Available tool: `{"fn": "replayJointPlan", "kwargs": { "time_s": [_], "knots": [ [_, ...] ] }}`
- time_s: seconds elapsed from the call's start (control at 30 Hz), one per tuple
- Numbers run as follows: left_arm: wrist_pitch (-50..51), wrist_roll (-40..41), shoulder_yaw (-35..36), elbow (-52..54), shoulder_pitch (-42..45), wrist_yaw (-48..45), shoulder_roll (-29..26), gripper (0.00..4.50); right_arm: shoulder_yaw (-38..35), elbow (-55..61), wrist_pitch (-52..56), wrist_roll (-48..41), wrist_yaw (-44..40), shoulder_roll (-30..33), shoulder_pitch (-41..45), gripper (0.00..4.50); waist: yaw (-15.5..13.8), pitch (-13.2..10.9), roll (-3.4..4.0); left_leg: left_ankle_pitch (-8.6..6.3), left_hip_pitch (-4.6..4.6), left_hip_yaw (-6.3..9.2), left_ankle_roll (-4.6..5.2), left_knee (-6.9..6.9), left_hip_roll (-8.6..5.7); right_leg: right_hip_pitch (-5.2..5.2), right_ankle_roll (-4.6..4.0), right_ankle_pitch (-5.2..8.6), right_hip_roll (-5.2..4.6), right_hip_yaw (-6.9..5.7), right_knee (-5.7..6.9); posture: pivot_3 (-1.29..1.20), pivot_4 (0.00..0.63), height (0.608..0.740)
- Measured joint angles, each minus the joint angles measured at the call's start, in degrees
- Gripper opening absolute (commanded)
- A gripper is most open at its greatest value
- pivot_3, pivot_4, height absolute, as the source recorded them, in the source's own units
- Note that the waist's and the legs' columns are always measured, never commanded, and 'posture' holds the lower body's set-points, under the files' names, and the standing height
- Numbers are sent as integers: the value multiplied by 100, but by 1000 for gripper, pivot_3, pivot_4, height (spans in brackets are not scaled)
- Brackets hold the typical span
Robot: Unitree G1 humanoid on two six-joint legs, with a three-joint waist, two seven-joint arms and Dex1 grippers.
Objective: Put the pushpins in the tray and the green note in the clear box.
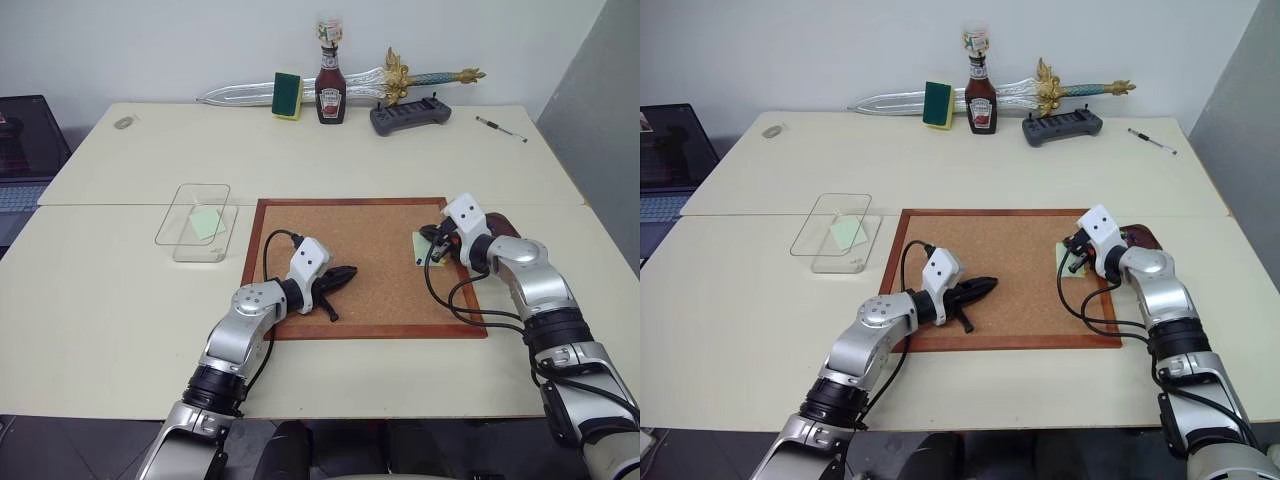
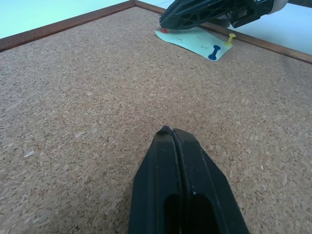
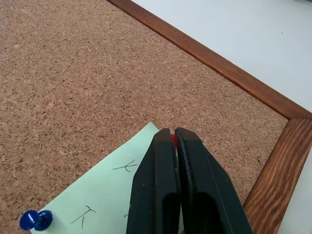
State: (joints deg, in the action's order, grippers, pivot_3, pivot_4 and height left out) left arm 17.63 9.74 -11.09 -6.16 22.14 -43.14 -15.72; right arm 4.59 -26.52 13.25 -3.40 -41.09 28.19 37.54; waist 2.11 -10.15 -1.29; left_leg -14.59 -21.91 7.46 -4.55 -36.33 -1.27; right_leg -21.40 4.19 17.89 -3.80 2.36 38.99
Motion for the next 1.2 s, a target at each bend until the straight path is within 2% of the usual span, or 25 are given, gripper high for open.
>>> {"fn": "replayJointPlan", "kwargs": {
  "time_s": [0.53,0.83,1.17,1.2],
  "knots": [
    [207,-60,-105,192,-64,-21,-105,0,-440,1220,352,-240,258,86,-378,29,44,5,8,0,1,2,0,0,0,3,0,0,0,0,0,0,150,740],
    [187,-76,-119,233,-118,-22,-106,0,-1622,1383,1101,-581,884,463,-970,29,25,13,21,-1,3,-4,1,2,0,6,0,0,-2,4,-1,0,150,740],
    [154,-91,-164,185,-97,-34,-117,0,-1984,1391,1636,-875,1228,458,-1329,29,32,27,46,-1,4,-11,1,0,-1,8,1,0,-3,9,0,0,150,740],
    [154,-91,-166,181,-94,-34,-117,0,-1984,1388,1636,-875,1243,458,-1332,235,32,28,46,0,4,-11,1,0,-2,8,1,0,-3,9,0,0,150,740]
  ]
}}
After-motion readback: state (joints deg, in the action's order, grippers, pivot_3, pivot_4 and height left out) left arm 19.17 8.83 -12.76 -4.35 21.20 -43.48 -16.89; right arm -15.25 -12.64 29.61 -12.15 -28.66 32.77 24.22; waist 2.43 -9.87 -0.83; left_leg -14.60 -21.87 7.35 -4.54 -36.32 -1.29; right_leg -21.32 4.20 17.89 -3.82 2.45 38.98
